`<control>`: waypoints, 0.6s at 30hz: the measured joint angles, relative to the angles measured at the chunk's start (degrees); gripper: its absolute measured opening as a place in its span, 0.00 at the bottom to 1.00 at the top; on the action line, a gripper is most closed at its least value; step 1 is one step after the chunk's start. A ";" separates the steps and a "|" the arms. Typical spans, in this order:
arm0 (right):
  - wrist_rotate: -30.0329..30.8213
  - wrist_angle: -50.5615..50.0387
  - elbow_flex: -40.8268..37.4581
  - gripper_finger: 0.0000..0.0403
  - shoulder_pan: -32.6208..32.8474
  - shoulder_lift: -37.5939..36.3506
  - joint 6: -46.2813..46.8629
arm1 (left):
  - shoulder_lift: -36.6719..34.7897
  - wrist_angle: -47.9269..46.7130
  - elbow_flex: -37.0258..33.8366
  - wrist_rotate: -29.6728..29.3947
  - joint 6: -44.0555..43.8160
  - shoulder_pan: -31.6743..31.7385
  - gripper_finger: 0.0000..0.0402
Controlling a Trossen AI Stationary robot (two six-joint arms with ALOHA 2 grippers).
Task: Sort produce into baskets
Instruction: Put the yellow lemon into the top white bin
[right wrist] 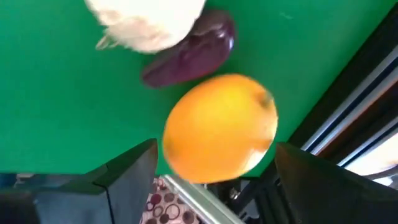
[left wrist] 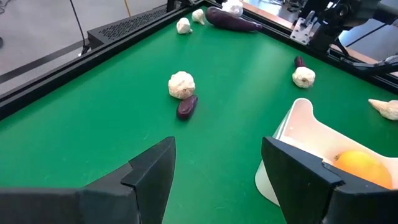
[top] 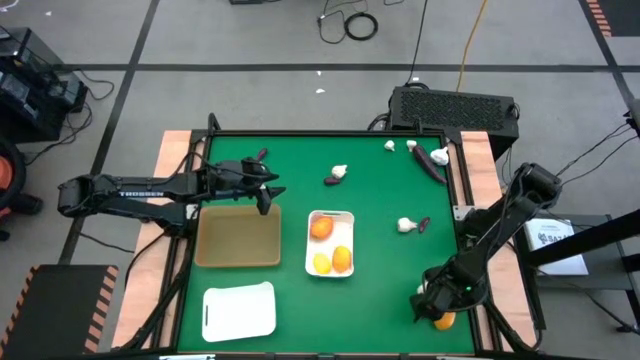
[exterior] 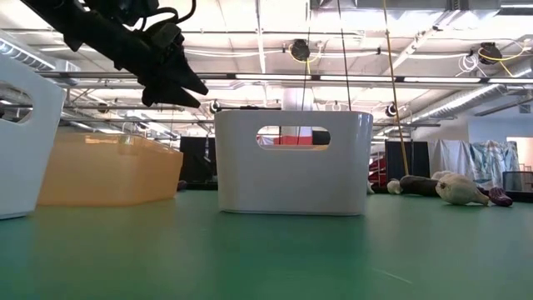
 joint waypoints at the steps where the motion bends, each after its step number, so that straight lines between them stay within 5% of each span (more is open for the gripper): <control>1: 0.01 -0.19 -0.30 0.78 0.00 0.07 -0.02 | 0.00 0.00 0.00 0.00 0.00 0.00 0.61; 18: 0.04 6.63 -4.20 0.78 0.00 0.07 -0.21 | 0.00 -0.46 0.00 -0.11 0.07 0.00 0.61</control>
